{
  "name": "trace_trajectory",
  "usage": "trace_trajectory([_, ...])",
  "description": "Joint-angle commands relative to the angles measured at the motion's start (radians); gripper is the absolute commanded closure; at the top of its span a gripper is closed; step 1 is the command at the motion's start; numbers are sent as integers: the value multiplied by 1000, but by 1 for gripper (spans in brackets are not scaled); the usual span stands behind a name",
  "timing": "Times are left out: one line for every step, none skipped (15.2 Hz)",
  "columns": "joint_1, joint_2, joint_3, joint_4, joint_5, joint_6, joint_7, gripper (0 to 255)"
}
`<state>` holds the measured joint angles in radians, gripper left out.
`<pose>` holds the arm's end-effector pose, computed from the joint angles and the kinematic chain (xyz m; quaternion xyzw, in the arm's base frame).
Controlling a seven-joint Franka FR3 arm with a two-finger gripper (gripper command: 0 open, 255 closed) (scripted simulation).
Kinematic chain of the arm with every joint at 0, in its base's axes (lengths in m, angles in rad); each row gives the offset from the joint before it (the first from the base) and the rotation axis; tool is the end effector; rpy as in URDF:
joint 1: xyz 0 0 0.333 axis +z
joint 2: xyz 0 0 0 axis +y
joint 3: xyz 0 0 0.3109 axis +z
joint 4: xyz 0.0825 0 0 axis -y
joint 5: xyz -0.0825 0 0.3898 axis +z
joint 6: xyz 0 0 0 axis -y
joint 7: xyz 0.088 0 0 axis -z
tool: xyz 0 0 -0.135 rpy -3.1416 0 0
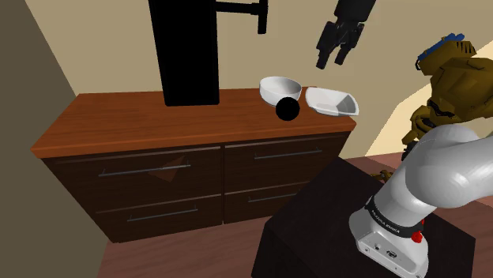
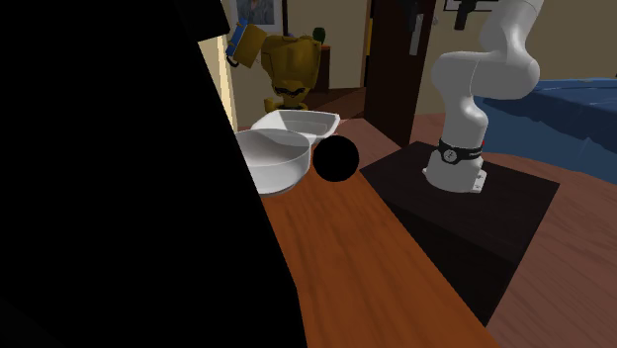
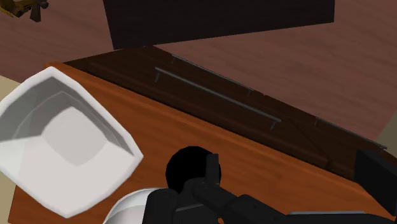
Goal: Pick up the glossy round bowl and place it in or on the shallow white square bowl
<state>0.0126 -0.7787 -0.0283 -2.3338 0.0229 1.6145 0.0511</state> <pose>0.3247 -0.0042 0.5713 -0.9989 0.0298 -0.0291 0.0220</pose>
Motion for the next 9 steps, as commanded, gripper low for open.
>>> trace_trajectory([0,0,0,0,0,0,0,0])
trace_trajectory([-5,23,-15,-1,-9,22,-17,0])
trace_trajectory([-9,48,-30,-1,-17,45,-34,0])
trace_trajectory([-13,73,-44,1,-24,67,-50,0])
trace_trajectory([-17,99,-59,4,-31,89,-66,0])
trace_trajectory([-20,126,-74,8,-38,111,-83,0])
trace_trajectory([-24,155,-88,13,-43,132,-99,0])
trace_trajectory([-27,184,-103,20,-48,153,-115,0])
trace_trajectory([-30,213,-117,28,-52,173,-132,0])
